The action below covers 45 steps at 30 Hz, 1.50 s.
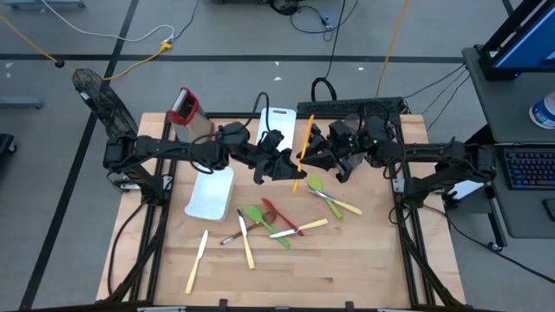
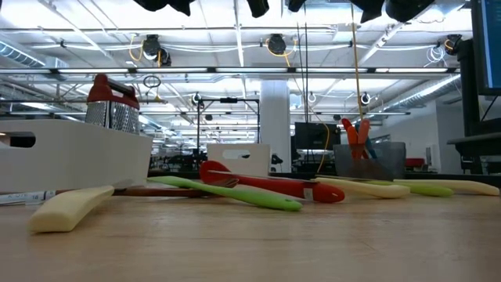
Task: Pick & Place Kitchen Items
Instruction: Put the yellow spatula into the black bin
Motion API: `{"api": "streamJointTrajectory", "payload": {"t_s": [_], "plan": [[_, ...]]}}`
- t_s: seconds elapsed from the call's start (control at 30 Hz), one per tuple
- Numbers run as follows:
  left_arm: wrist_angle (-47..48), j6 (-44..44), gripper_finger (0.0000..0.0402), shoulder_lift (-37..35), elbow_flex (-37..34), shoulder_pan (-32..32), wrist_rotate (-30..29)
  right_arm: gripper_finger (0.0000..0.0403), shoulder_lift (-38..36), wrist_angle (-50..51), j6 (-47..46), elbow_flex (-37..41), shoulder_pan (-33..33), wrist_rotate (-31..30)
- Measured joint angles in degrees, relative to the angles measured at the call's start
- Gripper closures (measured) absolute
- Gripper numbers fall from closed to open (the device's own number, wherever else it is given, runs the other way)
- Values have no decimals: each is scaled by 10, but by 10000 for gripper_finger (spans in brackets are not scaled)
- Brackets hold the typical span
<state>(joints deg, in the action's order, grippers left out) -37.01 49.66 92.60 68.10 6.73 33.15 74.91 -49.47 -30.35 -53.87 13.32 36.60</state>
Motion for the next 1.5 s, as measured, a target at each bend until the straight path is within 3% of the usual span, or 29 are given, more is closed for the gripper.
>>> {"api": "streamJointTrajectory", "payload": {"t_s": [0.13, 0.47, 0.93, 1.07, 1.3, 1.5], "plan": [[-2, -5, 364, 0, 0, 0, 7, 388, -1, -2, 3, 0, 0, 15], [0, -31, 357, 0, 0, 0, 4, 391, -1, 0, -15, 0, 1, 12], [25, -46, 196, 0, 0, 0, -18, 393, 0, 57, -31, 1, 4, 3], [36, -48, 157, 0, 0, 9, 24, 393, 0, 66, -43, 1, 16, 6], [161, -33, 136, 0, 0, 34, 63, 393, -13, 113, -72, 0, 53, 9], [241, -101, 135, 1, 0, 59, 69, 393, -30, 219, -78, 0, 87, 10]]}}
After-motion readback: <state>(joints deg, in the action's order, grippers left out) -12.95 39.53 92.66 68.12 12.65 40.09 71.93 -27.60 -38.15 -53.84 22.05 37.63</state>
